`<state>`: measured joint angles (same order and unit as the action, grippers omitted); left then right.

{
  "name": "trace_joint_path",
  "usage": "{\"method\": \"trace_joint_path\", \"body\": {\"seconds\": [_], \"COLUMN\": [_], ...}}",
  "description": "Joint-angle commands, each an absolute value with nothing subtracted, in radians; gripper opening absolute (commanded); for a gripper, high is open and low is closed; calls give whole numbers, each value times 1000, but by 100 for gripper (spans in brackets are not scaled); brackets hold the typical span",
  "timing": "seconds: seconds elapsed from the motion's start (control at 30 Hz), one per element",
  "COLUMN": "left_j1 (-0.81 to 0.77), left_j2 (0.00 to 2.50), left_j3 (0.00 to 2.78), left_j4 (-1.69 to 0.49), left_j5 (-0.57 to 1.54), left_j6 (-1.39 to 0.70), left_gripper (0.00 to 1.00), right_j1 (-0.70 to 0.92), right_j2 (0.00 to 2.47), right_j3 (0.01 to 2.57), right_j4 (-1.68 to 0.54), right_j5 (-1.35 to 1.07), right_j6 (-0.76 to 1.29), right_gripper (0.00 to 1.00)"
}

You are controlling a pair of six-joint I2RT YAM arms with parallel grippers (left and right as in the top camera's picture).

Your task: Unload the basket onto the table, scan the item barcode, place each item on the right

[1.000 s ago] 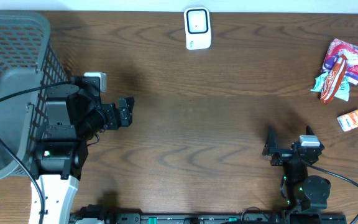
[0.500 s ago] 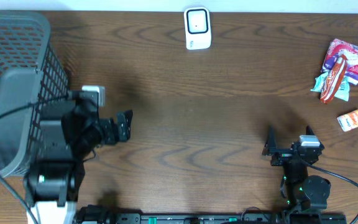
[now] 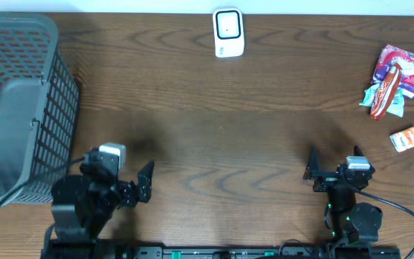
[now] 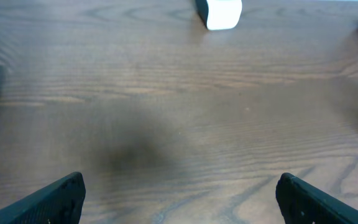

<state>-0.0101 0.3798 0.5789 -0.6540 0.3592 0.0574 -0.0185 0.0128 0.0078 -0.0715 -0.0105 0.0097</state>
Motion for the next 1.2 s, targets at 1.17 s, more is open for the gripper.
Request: {"method": "trace_joint_path", "body": {"seconds": [1.17], "left_j1": [-8], "left_j2": [2], "left_j3": [104], "left_j4": [-65], "left_j5": [347], "left_j6": [-3], "left_gripper": [97], "right_j1": [-25], "right_j2": [7], "right_j3": [6], "right_j4": [-75], "right_j5": [-13], "right_j6": [-5], "right_gripper": [99]}}
